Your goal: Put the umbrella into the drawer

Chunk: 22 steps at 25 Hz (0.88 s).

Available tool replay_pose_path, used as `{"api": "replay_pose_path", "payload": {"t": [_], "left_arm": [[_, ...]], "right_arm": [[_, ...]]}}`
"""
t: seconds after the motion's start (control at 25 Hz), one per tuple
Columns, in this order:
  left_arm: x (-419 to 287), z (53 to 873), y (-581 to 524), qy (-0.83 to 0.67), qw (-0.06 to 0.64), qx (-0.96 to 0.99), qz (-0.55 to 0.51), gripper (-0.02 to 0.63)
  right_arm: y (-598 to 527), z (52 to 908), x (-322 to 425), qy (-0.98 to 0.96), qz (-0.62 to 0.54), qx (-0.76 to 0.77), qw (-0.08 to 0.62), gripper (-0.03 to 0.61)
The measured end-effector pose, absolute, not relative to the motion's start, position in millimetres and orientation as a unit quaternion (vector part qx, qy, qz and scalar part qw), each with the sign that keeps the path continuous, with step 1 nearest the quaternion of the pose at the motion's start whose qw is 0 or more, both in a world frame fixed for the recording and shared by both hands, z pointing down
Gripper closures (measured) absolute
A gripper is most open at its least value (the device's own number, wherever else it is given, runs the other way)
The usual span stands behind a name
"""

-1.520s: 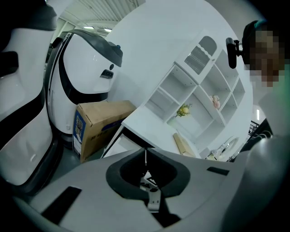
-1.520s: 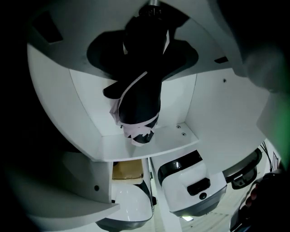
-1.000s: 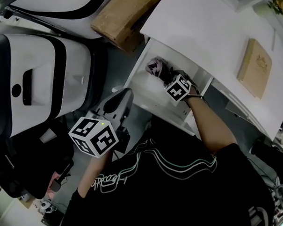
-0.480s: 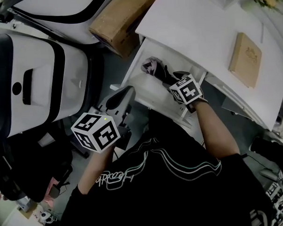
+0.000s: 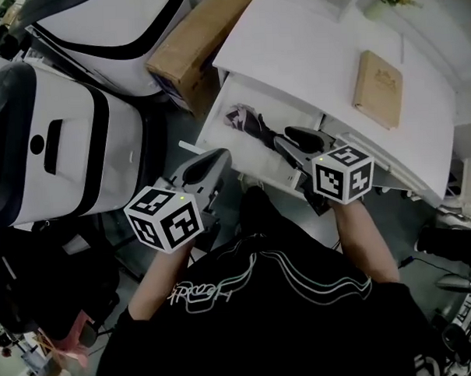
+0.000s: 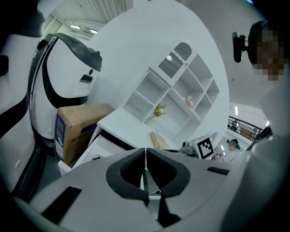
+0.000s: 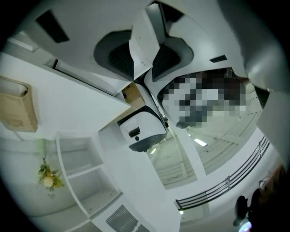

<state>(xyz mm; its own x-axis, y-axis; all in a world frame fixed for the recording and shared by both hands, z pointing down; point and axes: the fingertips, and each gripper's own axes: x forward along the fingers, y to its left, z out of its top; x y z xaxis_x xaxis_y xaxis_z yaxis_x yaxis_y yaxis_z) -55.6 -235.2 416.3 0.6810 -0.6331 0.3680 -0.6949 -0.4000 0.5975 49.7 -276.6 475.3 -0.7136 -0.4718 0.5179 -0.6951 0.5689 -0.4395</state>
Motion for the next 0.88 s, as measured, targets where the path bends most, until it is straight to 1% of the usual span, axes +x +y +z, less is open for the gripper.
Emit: {"api": "replay_pose_path", "payload": {"t": [0.16, 0.28, 0.36, 0.64, 0.8, 0.88], "left_arm": [[-45.6, 388.4, -211.7, -0.378, 0.357, 0.853, 0.036, 0.587], [-39.1, 370.5, -195.1, -0.368, 0.343, 0.863, 0.034, 0.586], [-35.6, 359.2, -184.9, -0.361, 0.330, 0.872, 0.034, 0.586], [-23.0, 327.4, -155.9, -0.343, 0.290, 0.893, 0.038, 0.587], [-19.5, 321.3, -149.4, -0.342, 0.283, 0.895, 0.036, 0.588], [-18.8, 321.0, -146.9, -0.342, 0.282, 0.896, 0.034, 0.586]], "right_arm": [[-242.8, 429.6, 48.5, -0.890, 0.295, 0.322, 0.131, 0.497], [-220.9, 406.9, 51.3, -0.903, 0.248, 0.325, 0.129, 0.507], [-206.8, 392.4, 50.8, -0.911, 0.233, 0.320, 0.114, 0.514], [-171.7, 361.1, 57.5, -0.917, 0.245, 0.309, 0.051, 0.525], [-158.9, 341.7, 56.6, -0.925, 0.245, 0.290, 0.009, 0.526], [-154.1, 338.3, 56.5, -0.926, 0.247, 0.286, -0.002, 0.528]]}}
